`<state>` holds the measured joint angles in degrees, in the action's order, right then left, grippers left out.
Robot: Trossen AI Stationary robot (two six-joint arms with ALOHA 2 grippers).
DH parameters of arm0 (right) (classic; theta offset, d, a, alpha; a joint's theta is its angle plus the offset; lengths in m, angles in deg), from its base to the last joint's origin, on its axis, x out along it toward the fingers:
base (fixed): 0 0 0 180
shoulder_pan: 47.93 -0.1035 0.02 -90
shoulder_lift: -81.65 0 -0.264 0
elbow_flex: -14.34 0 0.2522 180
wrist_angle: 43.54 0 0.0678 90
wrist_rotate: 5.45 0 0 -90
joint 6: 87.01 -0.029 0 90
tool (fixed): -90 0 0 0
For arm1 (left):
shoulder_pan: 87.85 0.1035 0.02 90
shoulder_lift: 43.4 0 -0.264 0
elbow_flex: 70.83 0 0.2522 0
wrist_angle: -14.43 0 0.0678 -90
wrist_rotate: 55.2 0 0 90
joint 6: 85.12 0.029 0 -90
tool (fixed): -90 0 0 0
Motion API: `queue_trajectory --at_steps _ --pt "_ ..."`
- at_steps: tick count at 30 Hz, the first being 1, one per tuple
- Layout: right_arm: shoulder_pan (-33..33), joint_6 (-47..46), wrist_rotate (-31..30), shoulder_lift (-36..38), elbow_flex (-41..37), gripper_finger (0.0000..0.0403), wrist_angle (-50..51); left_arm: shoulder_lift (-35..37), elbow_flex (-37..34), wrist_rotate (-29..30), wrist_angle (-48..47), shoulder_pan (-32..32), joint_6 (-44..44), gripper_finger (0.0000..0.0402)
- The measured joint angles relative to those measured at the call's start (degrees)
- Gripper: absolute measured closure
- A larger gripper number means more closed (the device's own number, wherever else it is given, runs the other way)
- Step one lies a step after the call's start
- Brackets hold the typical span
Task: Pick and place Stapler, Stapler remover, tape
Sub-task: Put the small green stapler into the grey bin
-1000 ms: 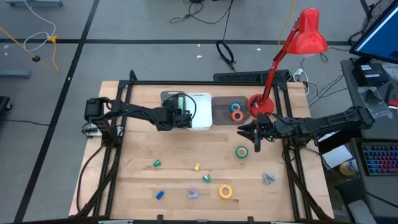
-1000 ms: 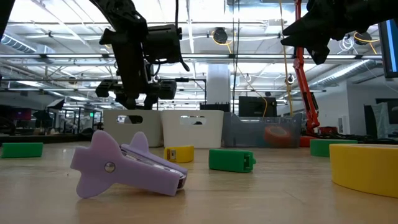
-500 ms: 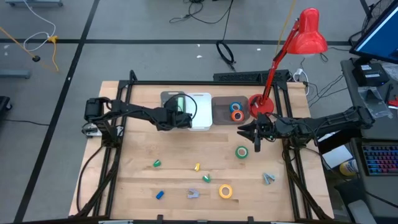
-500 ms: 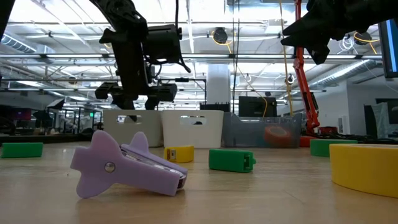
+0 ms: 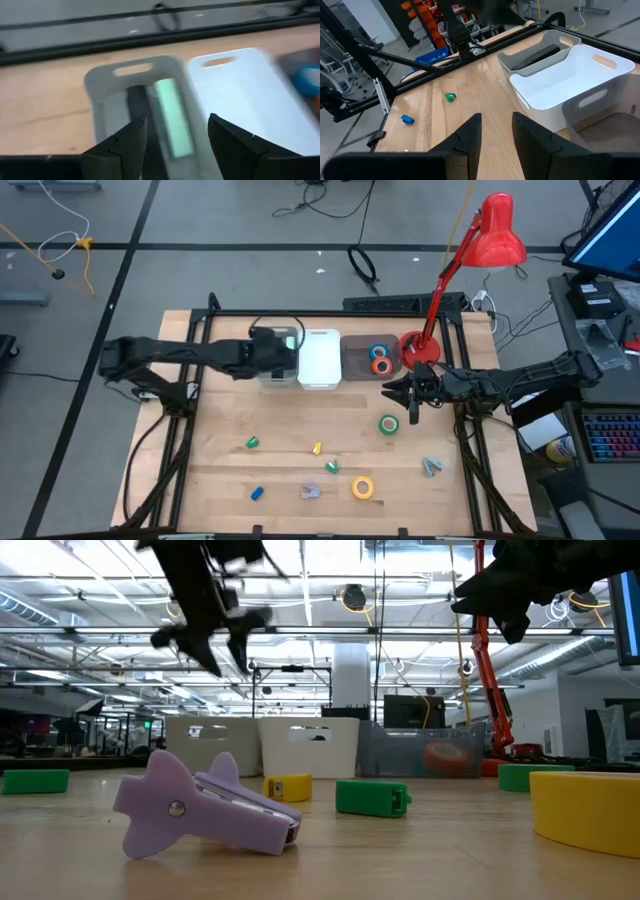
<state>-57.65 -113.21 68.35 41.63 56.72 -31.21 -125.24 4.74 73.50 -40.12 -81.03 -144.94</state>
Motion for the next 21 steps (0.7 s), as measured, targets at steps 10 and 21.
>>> queue_trajectory --at_steps 10,21 --pt "0.0 1.6 0.0 0.0 0.0 0.0303 2.2 8.2 0.0 -5.8 -3.5 -13.7 7.9 0.019" --pt "-0.1 0.5 0.0 1.9 0.0 0.0303 7.0 7.2 0.0 -13.7 -9.8 -27.0 8.6 0.019"
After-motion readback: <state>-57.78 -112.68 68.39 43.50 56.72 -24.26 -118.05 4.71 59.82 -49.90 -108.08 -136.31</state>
